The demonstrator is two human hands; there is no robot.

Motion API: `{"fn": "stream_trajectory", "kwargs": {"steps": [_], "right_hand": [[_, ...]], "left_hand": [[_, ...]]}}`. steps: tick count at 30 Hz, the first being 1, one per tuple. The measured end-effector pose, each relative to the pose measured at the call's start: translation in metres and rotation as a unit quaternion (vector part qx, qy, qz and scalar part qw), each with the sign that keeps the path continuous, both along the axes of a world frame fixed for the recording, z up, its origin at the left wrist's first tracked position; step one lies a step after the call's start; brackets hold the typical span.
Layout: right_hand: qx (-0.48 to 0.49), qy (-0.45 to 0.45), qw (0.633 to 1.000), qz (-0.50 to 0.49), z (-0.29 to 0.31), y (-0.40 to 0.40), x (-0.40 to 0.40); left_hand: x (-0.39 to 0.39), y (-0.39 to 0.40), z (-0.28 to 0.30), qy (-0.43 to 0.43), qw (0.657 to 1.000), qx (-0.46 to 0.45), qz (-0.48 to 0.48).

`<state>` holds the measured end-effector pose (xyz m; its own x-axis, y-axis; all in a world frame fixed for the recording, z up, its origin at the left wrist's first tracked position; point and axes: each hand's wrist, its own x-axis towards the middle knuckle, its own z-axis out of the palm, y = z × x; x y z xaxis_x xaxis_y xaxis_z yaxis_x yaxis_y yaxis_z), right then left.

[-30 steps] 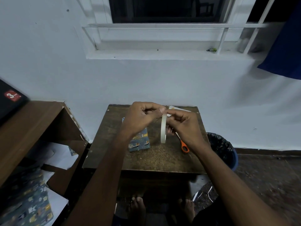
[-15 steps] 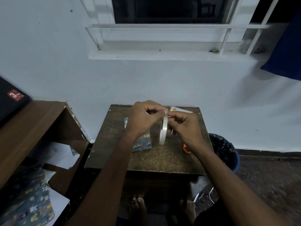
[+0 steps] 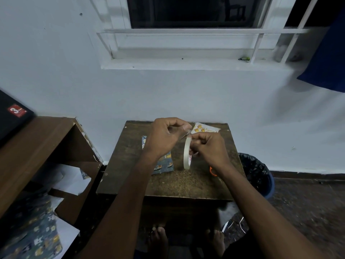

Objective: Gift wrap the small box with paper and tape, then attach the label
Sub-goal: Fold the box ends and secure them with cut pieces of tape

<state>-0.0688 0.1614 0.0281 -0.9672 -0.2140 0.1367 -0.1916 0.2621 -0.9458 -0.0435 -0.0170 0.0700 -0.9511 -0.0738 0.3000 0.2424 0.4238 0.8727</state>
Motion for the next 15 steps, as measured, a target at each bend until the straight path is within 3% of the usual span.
{"fn": "stream_trajectory", "kwargs": {"steps": [5,15], "right_hand": [[0.011,0.015,1.000,-0.013,-0.0016,0.0014,-0.0024],[0.008,0.003,1.000,-0.013,0.0003,0.0000,-0.0028]], "left_hand": [[0.0025,-0.0012,-0.0015,-0.047,0.996,-0.050,-0.056],[0.0005,-0.0015,-0.0025,-0.035,0.994,-0.089,-0.045]]}}
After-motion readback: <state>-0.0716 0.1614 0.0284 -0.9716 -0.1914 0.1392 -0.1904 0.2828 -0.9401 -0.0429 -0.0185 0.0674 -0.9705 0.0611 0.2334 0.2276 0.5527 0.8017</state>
